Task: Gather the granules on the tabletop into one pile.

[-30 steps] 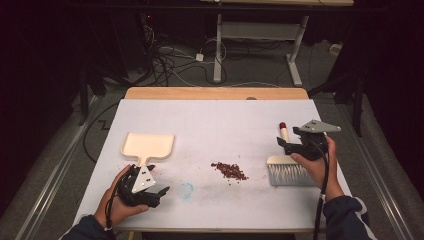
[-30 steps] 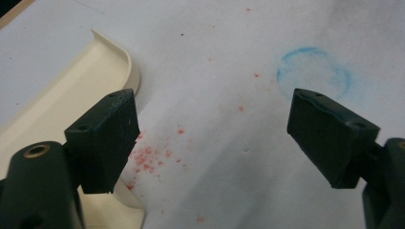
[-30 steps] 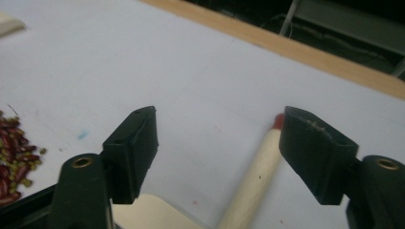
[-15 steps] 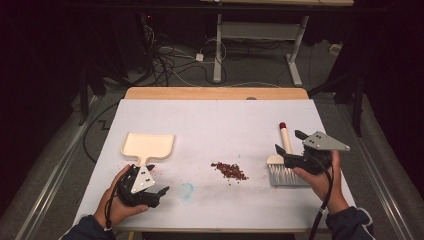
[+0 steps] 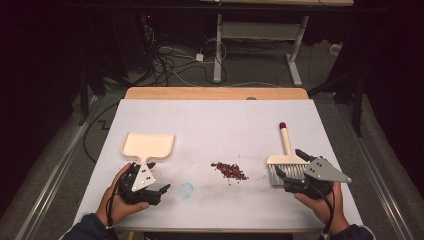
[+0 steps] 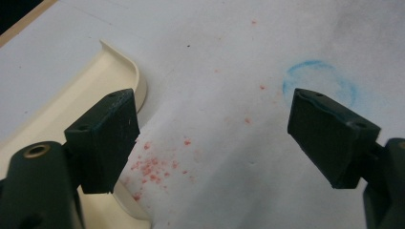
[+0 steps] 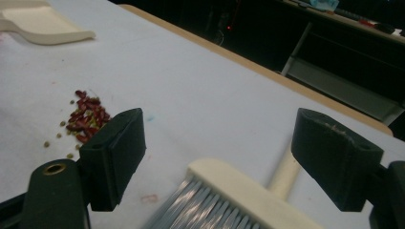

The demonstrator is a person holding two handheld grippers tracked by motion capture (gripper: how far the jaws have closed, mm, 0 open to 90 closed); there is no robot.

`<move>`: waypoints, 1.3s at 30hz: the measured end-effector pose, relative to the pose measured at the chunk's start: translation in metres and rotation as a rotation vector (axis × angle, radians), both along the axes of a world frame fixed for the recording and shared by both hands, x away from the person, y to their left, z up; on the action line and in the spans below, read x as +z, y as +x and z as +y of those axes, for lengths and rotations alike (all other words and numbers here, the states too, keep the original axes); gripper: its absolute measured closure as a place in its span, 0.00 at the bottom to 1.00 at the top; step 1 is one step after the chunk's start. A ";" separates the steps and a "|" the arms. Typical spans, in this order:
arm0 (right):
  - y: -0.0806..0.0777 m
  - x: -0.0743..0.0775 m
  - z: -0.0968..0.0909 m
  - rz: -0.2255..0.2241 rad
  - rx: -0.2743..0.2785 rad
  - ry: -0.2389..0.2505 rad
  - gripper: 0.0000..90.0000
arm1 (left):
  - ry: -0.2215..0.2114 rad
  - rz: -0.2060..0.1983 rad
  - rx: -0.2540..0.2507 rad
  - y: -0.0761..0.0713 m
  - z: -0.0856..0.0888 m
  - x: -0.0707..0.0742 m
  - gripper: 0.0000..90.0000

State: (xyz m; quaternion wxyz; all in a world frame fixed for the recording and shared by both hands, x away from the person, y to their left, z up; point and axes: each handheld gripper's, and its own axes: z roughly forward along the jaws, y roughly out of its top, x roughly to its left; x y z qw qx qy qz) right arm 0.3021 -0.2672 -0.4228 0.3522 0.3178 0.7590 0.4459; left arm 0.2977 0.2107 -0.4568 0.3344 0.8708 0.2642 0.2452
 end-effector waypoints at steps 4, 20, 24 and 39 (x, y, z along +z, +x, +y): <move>-0.010 -0.014 0.002 0.010 0.018 -0.023 0.22 | 0.009 -0.007 0.002 -0.002 0.000 -0.001 0.19; -0.018 -0.016 0.010 -0.025 0.028 -0.042 0.21 | 0.003 -0.035 -0.012 -0.007 0.002 0.002 0.19; -0.018 -0.017 0.010 -0.017 0.027 -0.048 0.21 | 0.001 -0.037 -0.009 -0.007 0.001 0.002 0.19; -0.017 -0.018 0.010 -0.014 0.033 -0.056 0.21 | 0.005 -0.036 -0.012 -0.006 0.000 0.002 0.19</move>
